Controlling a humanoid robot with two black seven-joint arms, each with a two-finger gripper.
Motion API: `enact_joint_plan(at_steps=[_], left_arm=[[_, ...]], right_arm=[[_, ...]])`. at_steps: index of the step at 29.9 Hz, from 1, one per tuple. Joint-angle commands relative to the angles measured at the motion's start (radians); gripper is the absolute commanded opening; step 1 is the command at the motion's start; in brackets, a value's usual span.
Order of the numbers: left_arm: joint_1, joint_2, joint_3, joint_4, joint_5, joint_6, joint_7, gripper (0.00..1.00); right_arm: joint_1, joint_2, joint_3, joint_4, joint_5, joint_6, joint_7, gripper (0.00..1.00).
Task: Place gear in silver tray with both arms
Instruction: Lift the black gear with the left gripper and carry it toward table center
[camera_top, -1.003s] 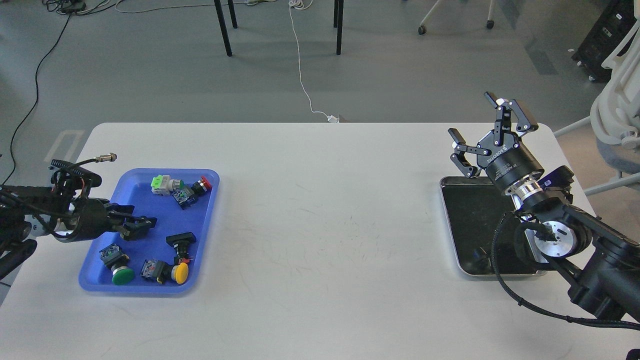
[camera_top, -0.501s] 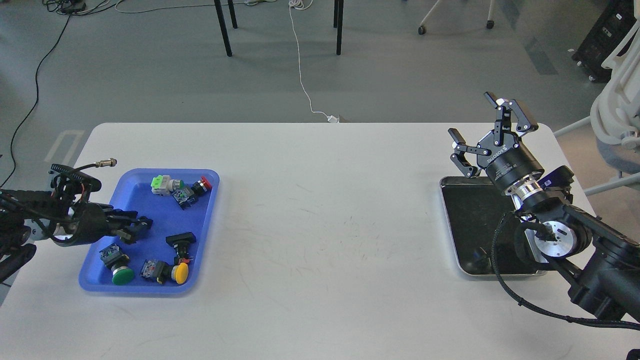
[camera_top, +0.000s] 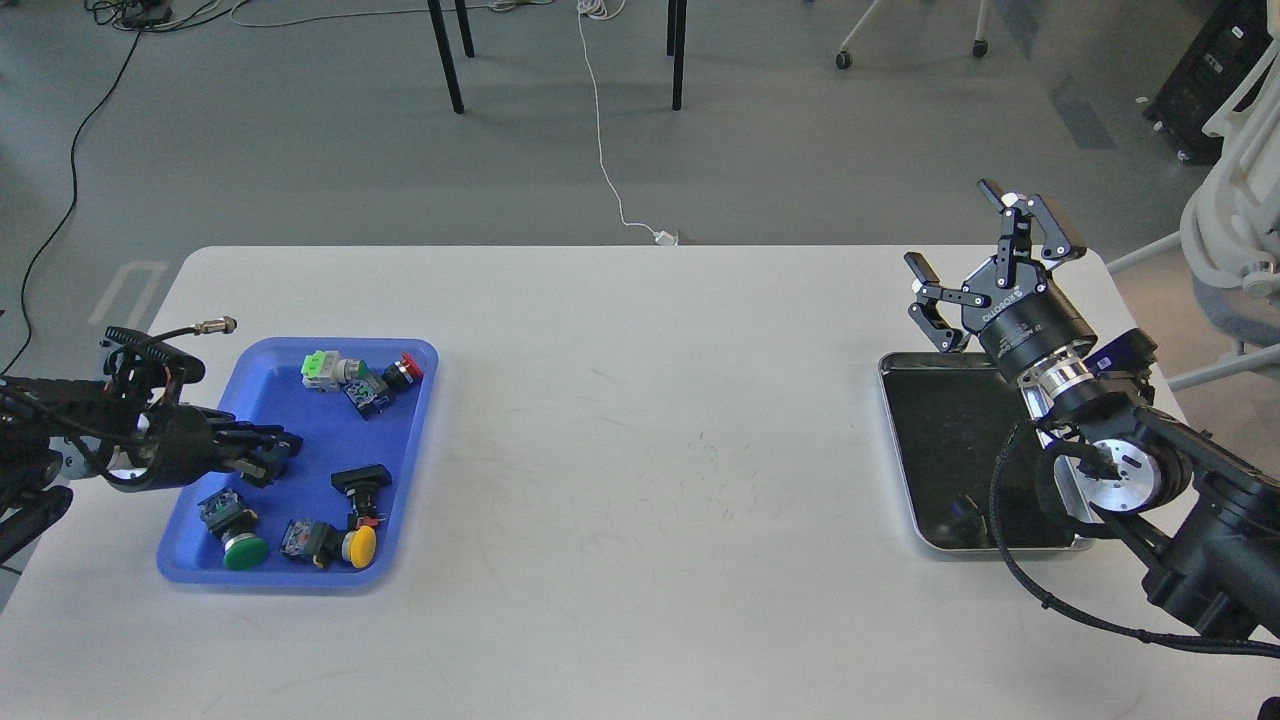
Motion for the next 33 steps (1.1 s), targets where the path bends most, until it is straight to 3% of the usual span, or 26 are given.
enact_joint_plan(at_steps=[1, 10, 18, 25, 33], left_arm=[[-0.034, 0.013, -0.003, -0.01, -0.022, 0.0, -0.001, 0.16], [-0.229, 0.126, -0.003, -0.154, -0.159, -0.014, -0.001, 0.16], [-0.361, 0.113, 0.0, -0.361, -0.024, -0.019, -0.001, 0.17], [-0.395, -0.159, 0.011, -0.383, 0.143, -0.125, -0.001, 0.17], [-0.447, -0.426, 0.173, -0.274, 0.143, -0.142, -0.001, 0.17]], right_arm=[[0.0, 0.0, 0.0, 0.0, 0.0, 0.0, 0.0, 0.99], [0.002, -0.003, 0.002, 0.001, 0.0, 0.0, 0.0, 0.99], [0.046, -0.029, -0.008, 0.037, 0.0, 0.003, 0.0, 0.99], [0.257, -0.089, -0.17, 0.035, 0.0, 0.002, 0.0, 0.99], [0.468, -0.099, -0.357, 0.034, 0.003, -0.002, 0.0, 0.99]])
